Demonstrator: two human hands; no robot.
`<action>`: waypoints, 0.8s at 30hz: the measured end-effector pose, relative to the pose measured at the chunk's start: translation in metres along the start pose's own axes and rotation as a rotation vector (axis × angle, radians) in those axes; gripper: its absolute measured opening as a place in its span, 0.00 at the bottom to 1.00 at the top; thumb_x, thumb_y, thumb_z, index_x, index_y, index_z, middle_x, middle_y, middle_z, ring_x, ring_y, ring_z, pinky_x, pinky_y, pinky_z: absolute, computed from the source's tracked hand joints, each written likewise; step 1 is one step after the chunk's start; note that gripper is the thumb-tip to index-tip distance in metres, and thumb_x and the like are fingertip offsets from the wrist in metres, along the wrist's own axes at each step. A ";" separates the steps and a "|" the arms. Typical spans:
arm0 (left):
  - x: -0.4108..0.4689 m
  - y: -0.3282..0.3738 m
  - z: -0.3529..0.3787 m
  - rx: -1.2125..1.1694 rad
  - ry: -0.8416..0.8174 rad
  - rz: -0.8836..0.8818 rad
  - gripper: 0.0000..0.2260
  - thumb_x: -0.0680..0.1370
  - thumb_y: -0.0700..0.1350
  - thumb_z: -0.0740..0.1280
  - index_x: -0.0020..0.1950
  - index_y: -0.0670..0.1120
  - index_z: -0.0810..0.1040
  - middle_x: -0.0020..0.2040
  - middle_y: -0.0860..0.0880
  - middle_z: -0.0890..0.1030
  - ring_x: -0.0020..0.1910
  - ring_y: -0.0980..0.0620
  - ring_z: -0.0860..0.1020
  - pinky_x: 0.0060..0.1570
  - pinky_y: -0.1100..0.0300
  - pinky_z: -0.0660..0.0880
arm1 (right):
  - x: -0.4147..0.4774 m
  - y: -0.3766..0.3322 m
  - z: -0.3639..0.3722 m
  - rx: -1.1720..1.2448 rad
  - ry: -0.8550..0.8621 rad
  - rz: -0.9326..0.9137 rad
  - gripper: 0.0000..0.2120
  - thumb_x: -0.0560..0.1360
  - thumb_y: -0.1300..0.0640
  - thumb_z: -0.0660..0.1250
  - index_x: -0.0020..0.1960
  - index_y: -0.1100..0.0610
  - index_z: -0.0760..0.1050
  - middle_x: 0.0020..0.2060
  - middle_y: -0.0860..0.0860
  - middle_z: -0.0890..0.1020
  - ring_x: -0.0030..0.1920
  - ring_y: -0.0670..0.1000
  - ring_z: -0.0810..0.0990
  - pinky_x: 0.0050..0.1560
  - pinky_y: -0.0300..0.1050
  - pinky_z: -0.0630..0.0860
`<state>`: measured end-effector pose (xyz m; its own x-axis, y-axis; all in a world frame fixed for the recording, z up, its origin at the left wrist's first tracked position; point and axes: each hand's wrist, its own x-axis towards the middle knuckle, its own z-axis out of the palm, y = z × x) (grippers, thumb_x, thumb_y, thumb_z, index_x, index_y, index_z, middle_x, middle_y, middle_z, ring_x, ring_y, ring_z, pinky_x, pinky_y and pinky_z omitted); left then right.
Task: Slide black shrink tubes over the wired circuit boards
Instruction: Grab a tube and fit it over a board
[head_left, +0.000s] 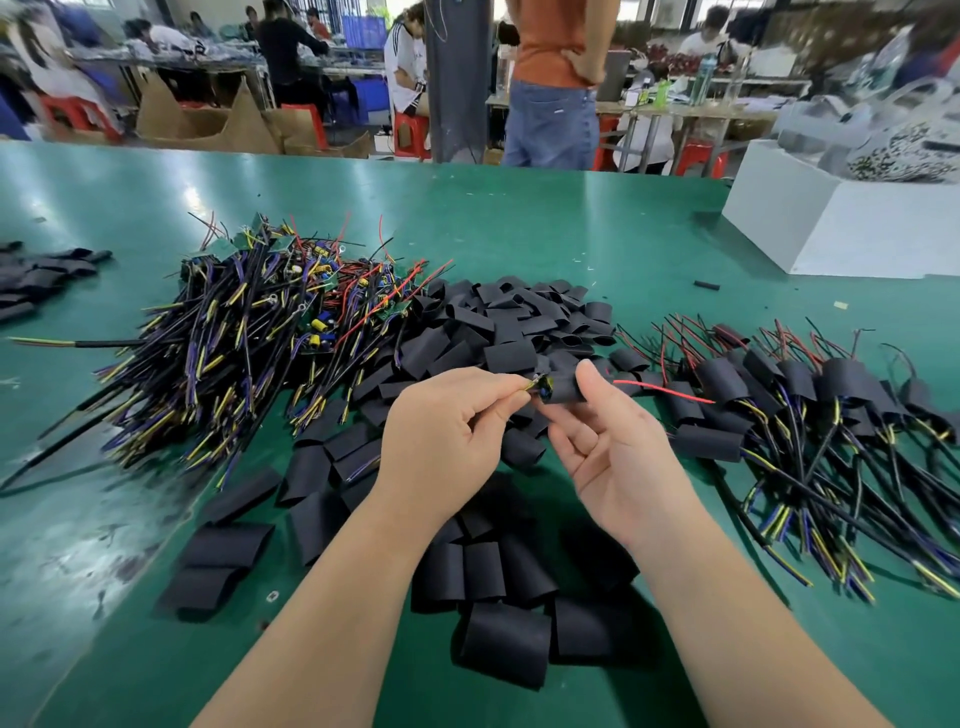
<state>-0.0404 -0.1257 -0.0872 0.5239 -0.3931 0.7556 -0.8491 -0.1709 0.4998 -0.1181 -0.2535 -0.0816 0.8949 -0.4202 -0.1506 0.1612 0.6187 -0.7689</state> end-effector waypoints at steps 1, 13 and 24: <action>0.000 0.001 0.000 -0.012 -0.001 -0.004 0.06 0.76 0.39 0.68 0.49 0.43 0.85 0.43 0.52 0.84 0.43 0.56 0.81 0.44 0.59 0.77 | 0.000 0.000 0.000 0.019 0.009 0.015 0.16 0.63 0.50 0.73 0.48 0.55 0.79 0.42 0.51 0.86 0.42 0.47 0.86 0.34 0.34 0.77; -0.001 0.002 -0.003 0.164 -0.054 -0.004 0.07 0.74 0.40 0.69 0.49 0.45 0.85 0.41 0.50 0.85 0.41 0.48 0.82 0.38 0.53 0.78 | 0.000 0.000 -0.002 -0.086 0.000 -0.079 0.15 0.65 0.51 0.72 0.47 0.57 0.76 0.42 0.53 0.85 0.40 0.48 0.85 0.35 0.36 0.78; -0.001 0.002 -0.003 0.031 0.017 -0.185 0.04 0.71 0.41 0.75 0.45 0.45 0.85 0.40 0.54 0.85 0.39 0.58 0.82 0.41 0.58 0.79 | -0.001 0.008 0.003 -0.107 -0.072 -0.149 0.26 0.63 0.63 0.72 0.61 0.54 0.76 0.37 0.54 0.81 0.39 0.49 0.82 0.41 0.40 0.79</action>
<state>-0.0427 -0.1229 -0.0858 0.6719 -0.3372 0.6595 -0.7399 -0.2665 0.6176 -0.1161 -0.2459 -0.0859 0.8924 -0.4511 0.0118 0.2523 0.4773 -0.8417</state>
